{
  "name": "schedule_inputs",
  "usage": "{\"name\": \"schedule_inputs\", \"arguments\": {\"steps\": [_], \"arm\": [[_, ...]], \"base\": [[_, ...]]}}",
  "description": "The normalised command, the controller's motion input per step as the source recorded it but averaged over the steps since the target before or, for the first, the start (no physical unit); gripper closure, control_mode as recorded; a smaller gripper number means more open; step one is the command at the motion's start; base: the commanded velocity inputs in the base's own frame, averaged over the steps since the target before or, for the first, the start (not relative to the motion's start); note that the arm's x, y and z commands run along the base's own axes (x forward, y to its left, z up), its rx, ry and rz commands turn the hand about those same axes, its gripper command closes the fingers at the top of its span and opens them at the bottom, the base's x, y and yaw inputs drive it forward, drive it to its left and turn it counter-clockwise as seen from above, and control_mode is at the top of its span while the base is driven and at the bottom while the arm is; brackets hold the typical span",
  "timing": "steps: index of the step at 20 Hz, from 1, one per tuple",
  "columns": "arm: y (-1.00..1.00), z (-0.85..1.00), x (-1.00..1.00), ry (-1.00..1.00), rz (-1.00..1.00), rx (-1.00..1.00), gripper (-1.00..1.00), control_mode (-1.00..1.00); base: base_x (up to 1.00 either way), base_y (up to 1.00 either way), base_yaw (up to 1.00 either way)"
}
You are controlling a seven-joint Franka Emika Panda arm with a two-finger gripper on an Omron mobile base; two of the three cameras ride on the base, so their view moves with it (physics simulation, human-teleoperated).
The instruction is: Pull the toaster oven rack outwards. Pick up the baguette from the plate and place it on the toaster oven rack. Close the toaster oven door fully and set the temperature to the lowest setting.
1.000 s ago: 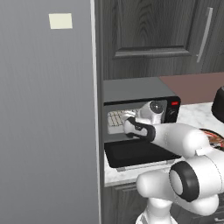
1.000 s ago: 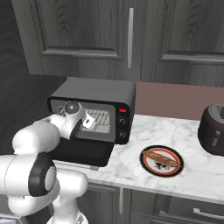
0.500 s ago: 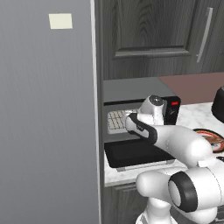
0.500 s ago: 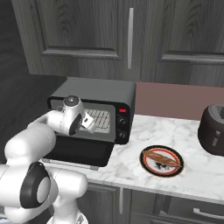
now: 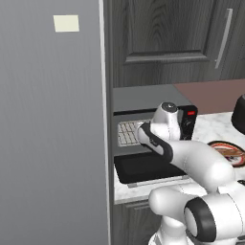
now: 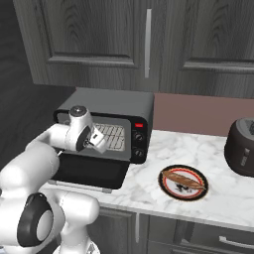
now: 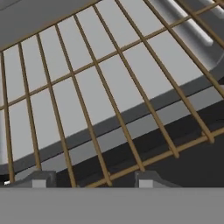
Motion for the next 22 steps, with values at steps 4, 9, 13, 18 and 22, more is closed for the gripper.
{"name": "schedule_inputs", "arguments": {"steps": [4,9,13,18,22], "arm": [[0.0,-0.51,-0.66,0.0,0.02,-0.05,1.0,-1.0],[0.0,-0.5,-0.63,0.01,0.04,-0.04,1.0,-1.0],[0.0,-0.32,-0.7,0.03,0.05,-0.01,1.0,-1.0],[-0.02,-0.22,-0.62,0.03,0.05,-0.01,1.0,-1.0],[-0.03,-0.06,-0.42,0.07,0.08,-0.02,1.0,-1.0]], "base": [[0.0,0.0,0.0],[0.0,0.0,0.0],[0.0,0.0,0.0],[0.0,0.0,0.0],[0.0,0.0,0.0]]}}
